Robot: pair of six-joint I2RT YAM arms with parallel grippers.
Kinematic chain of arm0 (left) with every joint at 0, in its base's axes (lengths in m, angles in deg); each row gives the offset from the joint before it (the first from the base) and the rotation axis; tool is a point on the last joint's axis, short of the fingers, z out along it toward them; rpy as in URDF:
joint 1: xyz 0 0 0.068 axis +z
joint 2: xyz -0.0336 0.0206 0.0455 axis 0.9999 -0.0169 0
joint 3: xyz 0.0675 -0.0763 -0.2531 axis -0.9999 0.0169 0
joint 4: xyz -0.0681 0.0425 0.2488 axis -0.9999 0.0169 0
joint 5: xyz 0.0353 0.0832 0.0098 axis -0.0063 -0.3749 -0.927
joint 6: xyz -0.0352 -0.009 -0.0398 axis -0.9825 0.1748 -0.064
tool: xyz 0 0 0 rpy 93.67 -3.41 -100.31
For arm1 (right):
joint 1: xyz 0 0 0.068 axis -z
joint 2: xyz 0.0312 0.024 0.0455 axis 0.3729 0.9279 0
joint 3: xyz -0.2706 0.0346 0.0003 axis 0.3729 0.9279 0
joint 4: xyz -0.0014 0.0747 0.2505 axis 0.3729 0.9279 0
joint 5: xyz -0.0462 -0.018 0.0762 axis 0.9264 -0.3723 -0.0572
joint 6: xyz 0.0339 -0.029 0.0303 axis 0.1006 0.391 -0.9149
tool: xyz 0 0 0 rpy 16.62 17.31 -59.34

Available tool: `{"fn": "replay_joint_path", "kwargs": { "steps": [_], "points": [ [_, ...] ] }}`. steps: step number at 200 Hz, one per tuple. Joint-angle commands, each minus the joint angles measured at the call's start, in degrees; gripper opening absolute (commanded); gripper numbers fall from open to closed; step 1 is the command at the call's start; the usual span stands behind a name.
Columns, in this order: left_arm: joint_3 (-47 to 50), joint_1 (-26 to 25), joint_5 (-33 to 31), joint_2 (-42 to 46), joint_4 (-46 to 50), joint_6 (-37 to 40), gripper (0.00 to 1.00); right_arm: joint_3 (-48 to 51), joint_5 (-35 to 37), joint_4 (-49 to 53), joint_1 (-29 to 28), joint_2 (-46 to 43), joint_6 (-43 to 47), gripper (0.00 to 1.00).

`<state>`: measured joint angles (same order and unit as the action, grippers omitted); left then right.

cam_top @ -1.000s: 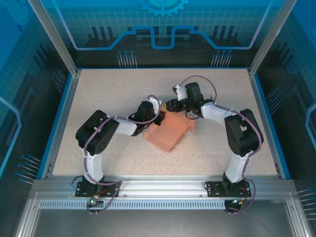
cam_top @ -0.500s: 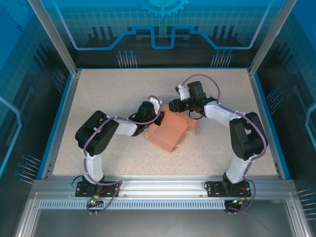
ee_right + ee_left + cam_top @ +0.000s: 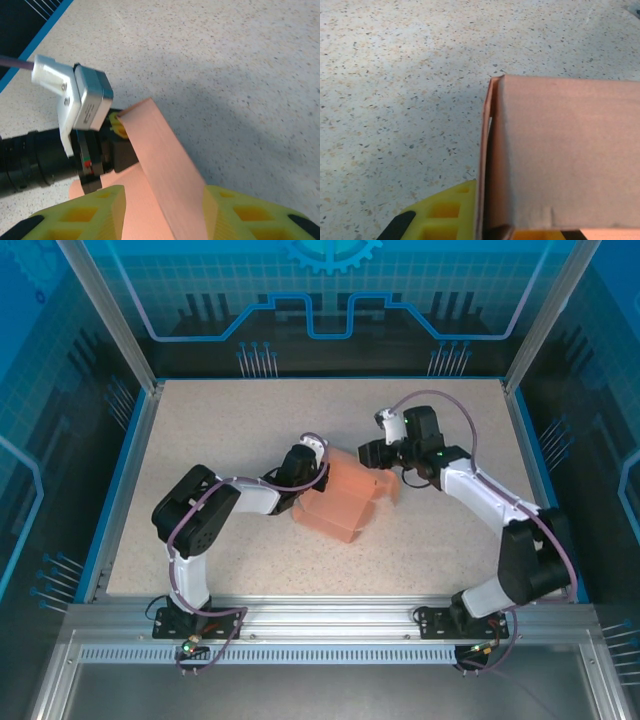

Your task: Fold the paper box

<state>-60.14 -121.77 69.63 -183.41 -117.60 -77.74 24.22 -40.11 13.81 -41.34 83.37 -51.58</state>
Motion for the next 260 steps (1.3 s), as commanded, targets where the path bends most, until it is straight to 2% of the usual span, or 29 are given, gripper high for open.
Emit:
{"fn": "replay_joint_path", "kwargs": {
  "steps": [1, 18, 27, 54, 110, 155, 198, 260],
  "points": [
    [-1.02, -0.23, -2.12, 1.86, 2.41, -1.16, 0.03, 2.94, 4.19, 5.32, 0.5, -5.09, 1.05, 0.46],
    [-0.94, -0.24, -2.07, 2.26, 2.49, -2.01, 0.03, 4.13, 7.45, 9.34, -0.14, -8.5, -0.13, 0.47],
    [-0.93, -0.38, -2.07, 2.41, 2.66, -2.37, 0.03, 4.33, 9.52, 11.36, -1.05, -9.73, -1.16, 0.51],
    [-1.35, -0.49, -2.71, 2.96, 4.09, -3.62, 0.04, 4.42, 15.58, 15.59, -4.68, -10.85, -5.49, 0.55],
    [-2.69, -0.66, -4.5, 3.99, 8.51, -6.47, 0.04, -1.04, 23.58, 19.0, -10.0, -2.86, -9.69, 0.62],
    [-2.71, -0.84, -4.91, 4.58, 9.44, -6.96, 0.04, -5.25, 25.08, 18.32, -11.32, 5.19, -9.94, 0.62],
    [-2.78, -0.93, -5.07, 4.92, 10.12, -6.61, 0.04, -6.39, 24.28, 16.25, -11.63, 7.68, -9.92, 0.61],
    [-2.51, -0.94, -4.98, 4.82, 9.59, -6.66, 0.04, -5.64, 16.95, 7.87, -10.76, 9.21, -11.47, 0.6]
  ]
}}
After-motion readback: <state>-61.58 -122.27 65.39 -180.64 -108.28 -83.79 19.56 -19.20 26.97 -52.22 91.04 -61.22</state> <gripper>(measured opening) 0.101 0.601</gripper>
